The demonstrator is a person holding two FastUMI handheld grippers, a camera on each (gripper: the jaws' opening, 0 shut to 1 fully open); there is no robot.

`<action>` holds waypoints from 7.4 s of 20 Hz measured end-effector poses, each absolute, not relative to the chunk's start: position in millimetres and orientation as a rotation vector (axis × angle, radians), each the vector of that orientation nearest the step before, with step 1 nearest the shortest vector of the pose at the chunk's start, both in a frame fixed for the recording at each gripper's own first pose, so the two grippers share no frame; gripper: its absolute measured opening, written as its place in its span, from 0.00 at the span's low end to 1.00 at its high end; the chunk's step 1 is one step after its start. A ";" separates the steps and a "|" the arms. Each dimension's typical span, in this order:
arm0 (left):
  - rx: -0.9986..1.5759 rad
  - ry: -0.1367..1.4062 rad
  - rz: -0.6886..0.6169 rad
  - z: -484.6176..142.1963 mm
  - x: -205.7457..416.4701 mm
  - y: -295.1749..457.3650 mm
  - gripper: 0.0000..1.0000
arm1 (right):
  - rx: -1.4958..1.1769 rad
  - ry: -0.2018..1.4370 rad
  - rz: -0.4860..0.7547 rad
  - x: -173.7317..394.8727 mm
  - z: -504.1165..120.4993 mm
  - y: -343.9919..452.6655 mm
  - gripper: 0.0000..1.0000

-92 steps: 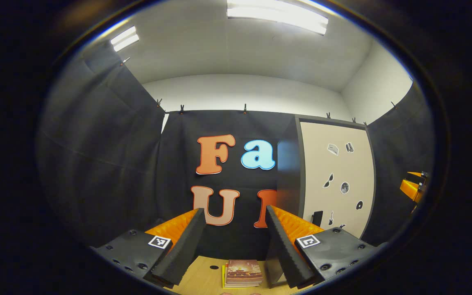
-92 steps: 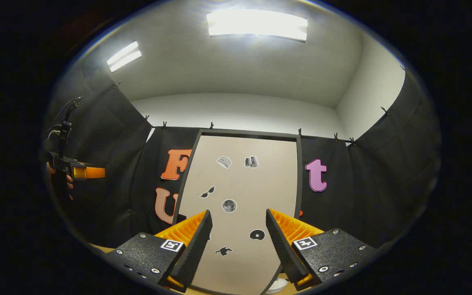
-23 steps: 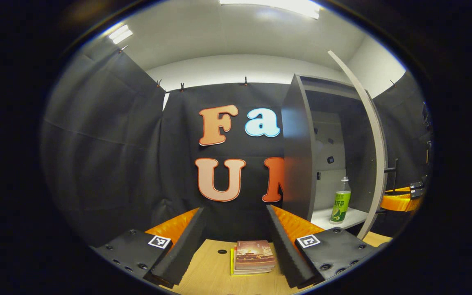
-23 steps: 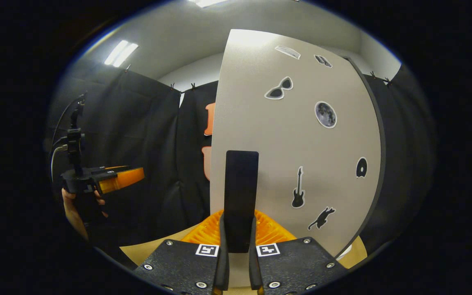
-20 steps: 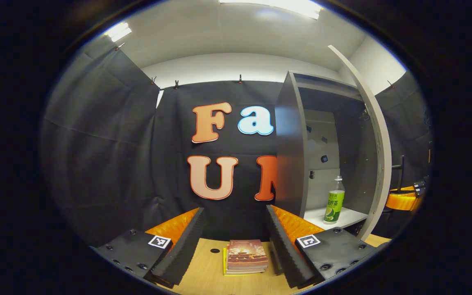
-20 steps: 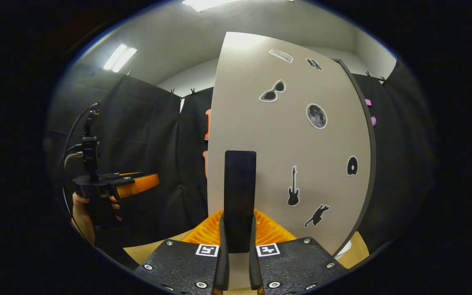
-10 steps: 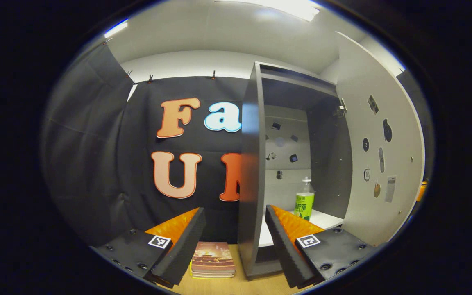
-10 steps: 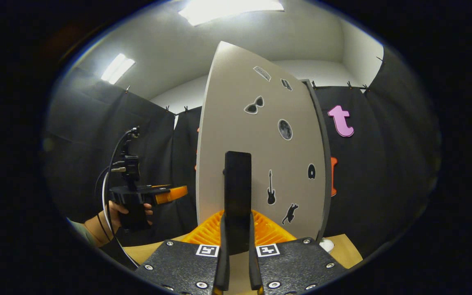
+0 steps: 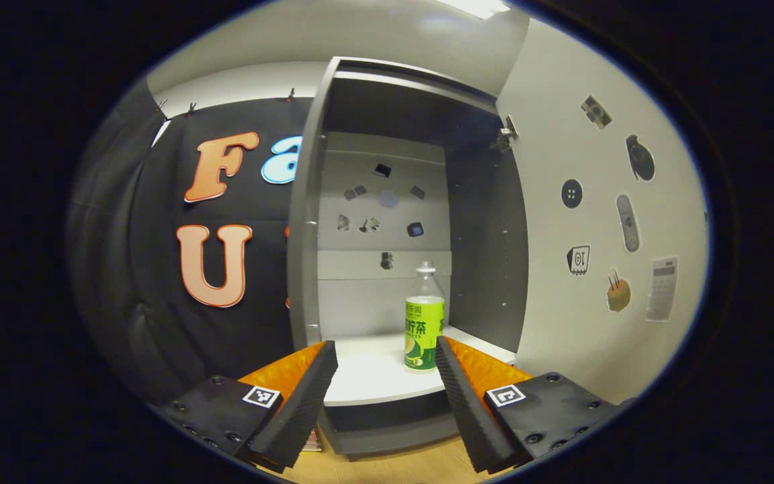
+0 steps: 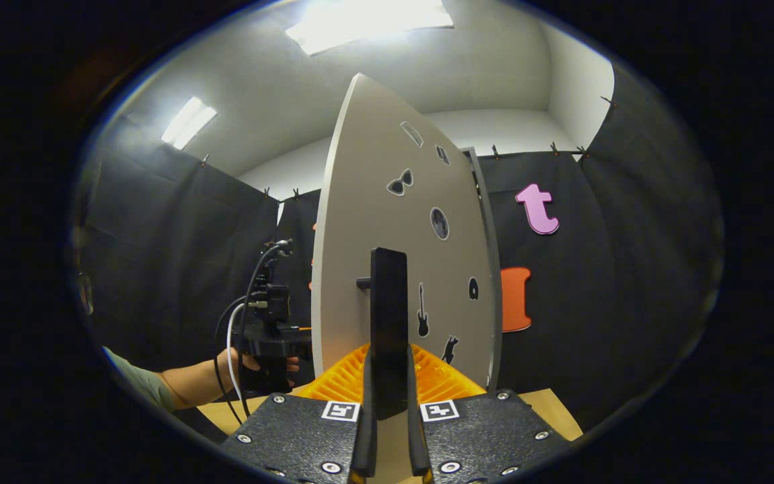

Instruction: Open the cabinet door with the right hand, grasp the bottle in the cabinet with the left hand and place it on the coaster, then close the cabinet door with the right hand.

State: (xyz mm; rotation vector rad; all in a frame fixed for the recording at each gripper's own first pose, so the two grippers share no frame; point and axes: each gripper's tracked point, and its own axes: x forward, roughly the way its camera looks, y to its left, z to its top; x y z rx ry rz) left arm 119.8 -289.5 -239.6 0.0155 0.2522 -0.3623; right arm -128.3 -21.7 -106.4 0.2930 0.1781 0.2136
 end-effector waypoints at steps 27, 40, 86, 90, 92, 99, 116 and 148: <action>0.013 0.361 -0.244 -338.3 277.1 -381.0 0.84 | 0.268 0.157 0.097 -183.9 -130.4 -123.0 0.18; 0.015 0.302 -0.335 -280.4 180.6 -337.3 0.77 | 0.289 0.204 0.065 -191.1 -139.0 -128.2 0.18; -0.066 0.434 -0.021 -486.8 -91.0 -10.6 0.80 | 0.336 0.220 -0.096 -174.9 -171.0 -162.4 0.75; -0.061 0.453 -0.010 -507.6 -100.3 -3.9 0.80 | 0.309 0.206 -0.094 -174.0 -170.1 -162.9 0.74; -0.043 0.459 -0.012 -516.4 -105.0 -3.5 0.80 | 0.296 0.203 -0.096 -173.5 -170.1 -163.3 0.75; -0.018 0.441 -0.006 -530.5 -111.2 -2.2 0.80 | 0.289 0.198 -0.096 -173.8 -170.3 -160.8 0.75; 0.017 0.332 -0.001 -490.1 -110.0 -10.6 0.89 | 0.324 0.188 -0.039 -183.6 -175.6 -154.1 0.77; 0.141 0.181 -0.078 -309.4 -17.7 -118.8 0.91 | 0.311 0.159 0.087 -167.8 -141.3 -181.8 0.80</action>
